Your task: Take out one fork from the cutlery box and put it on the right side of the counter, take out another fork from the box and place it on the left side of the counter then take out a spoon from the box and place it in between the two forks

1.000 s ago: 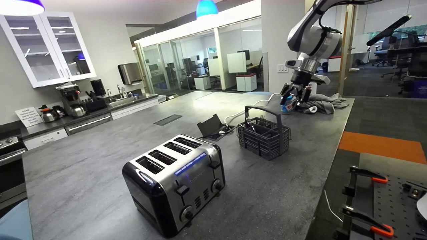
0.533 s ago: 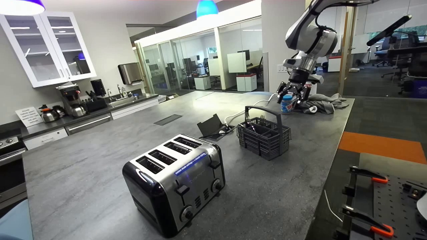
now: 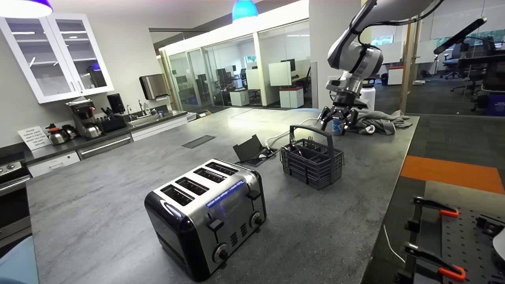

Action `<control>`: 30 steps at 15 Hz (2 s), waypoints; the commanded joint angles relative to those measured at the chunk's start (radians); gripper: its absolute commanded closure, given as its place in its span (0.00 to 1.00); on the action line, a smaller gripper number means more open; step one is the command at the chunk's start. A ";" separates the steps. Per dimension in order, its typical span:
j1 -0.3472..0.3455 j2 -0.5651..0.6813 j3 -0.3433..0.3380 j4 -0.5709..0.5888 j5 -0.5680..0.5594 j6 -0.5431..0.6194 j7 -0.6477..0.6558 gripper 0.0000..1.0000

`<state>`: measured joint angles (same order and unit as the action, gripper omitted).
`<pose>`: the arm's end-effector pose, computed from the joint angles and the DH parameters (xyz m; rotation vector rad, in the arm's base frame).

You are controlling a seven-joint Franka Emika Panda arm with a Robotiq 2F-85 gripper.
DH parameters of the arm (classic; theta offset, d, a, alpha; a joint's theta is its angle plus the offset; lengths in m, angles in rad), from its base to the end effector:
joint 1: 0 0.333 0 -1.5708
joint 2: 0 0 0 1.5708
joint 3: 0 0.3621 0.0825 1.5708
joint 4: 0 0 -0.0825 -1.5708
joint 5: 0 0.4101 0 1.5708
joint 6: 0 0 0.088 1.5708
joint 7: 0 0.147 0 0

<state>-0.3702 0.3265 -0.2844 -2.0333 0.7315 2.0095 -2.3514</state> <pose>0.5096 -0.3070 0.2673 -2.1956 -1.6110 -0.6836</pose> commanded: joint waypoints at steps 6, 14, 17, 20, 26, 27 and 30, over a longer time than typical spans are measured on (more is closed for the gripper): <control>-0.073 0.132 0.078 0.148 0.127 -0.115 0.000 0.00; -0.066 0.211 0.116 0.228 0.138 -0.142 0.008 0.00; -0.063 0.232 0.132 0.247 0.133 -0.156 0.011 0.00; -0.058 0.246 0.142 0.260 0.129 -0.166 0.015 0.00; -0.056 0.248 0.147 0.266 0.122 -0.175 0.015 0.57; -0.057 0.246 0.147 0.265 0.122 -0.176 0.014 0.66; -0.057 0.235 0.145 0.260 0.121 -0.174 0.009 0.88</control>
<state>-0.4224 0.5703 -0.1385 -1.7905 0.8593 1.8715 -2.3503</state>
